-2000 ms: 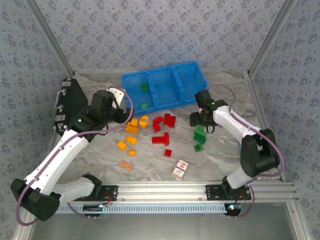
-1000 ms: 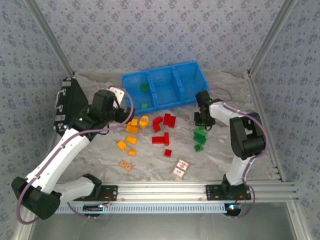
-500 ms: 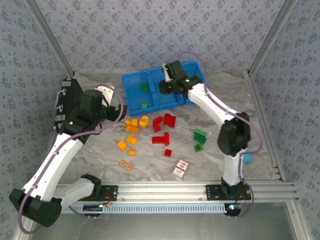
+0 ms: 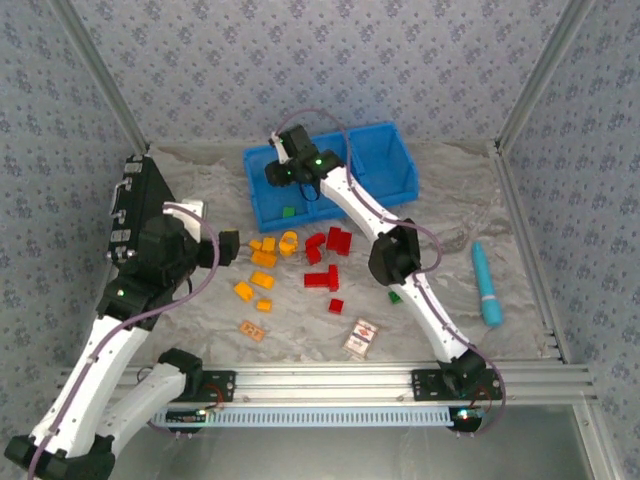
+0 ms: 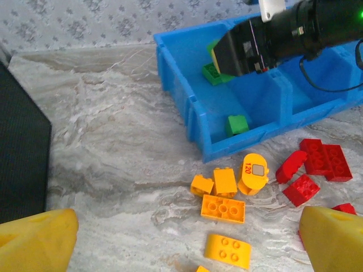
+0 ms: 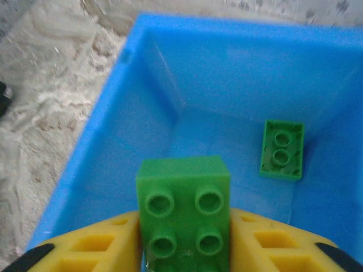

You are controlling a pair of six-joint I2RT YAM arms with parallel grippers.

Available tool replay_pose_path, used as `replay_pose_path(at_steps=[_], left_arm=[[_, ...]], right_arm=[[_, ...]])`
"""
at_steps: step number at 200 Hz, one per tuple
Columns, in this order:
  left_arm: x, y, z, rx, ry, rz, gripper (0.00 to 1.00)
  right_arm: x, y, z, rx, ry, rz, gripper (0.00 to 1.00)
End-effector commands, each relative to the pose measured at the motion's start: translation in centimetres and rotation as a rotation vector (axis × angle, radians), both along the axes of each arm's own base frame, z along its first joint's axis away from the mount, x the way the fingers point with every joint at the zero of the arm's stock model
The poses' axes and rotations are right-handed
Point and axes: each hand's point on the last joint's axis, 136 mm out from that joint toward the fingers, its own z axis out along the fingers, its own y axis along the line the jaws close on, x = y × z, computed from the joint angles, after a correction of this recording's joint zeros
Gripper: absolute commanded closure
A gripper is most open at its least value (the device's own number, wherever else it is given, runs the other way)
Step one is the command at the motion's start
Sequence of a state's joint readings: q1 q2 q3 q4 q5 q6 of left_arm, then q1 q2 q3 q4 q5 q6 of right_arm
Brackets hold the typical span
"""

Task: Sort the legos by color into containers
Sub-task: Place the lego in the container, then pick up the lego from the middle-right of the table.

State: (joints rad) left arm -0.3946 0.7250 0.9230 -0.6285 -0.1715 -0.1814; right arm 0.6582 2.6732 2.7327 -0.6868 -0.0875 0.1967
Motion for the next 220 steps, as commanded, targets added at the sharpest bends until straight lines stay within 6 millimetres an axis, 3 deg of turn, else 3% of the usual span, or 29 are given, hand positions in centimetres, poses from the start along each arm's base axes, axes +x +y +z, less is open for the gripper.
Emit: replay_pose_path(at_steps=[1, 46, 81, 109, 124, 183, 190, 220], left_arm=[[-1.4, 1.6, -1.1, -0.008, 0.043, 0.077, 0.0], [-3.1, 2.6, -1.5, 0.0, 0.079, 0.1, 0.0], [-2.9, 2.2, -0.2, 0.018, 0.06, 0.063, 0.0], [-2.1, 1.2, 0.7, 0.018, 0.062, 0.026, 0.0], [-1.8, 0.9, 0.7, 0.012, 0.057, 0.012, 0.0], [-0.9, -0.1, 0.2, -0.007, 0.072, -0.009, 0.0], [-0.8, -0.2, 0.2, -0.009, 0.076, -0.016, 0.0], [-0.5, -0.8, 0.7, -0.026, 0.078, -0.032, 0.0]], right_arm=[[-0.6, 1.6, -0.5, 0.054, 0.023, 0.036, 0.53], [-1.0, 2.0, 0.9, 0.065, 0.002, 0.058, 0.47], [-3.2, -0.8, 5.4, -0.032, -0.052, 0.092, 0.45], [-5.5, -6.6, 9.3, -0.098, -0.039, 0.073, 0.41], [-7.3, -10.5, 9.1, -0.174, 0.009, 0.029, 0.37], [-15.2, -25.6, 5.3, -0.302, 0.194, -0.248, 0.12], [-16.0, -26.6, 5.1, -0.287, 0.209, -0.278, 0.0], [-19.0, -29.9, 3.3, -0.253, 0.293, -0.403, 0.0]])
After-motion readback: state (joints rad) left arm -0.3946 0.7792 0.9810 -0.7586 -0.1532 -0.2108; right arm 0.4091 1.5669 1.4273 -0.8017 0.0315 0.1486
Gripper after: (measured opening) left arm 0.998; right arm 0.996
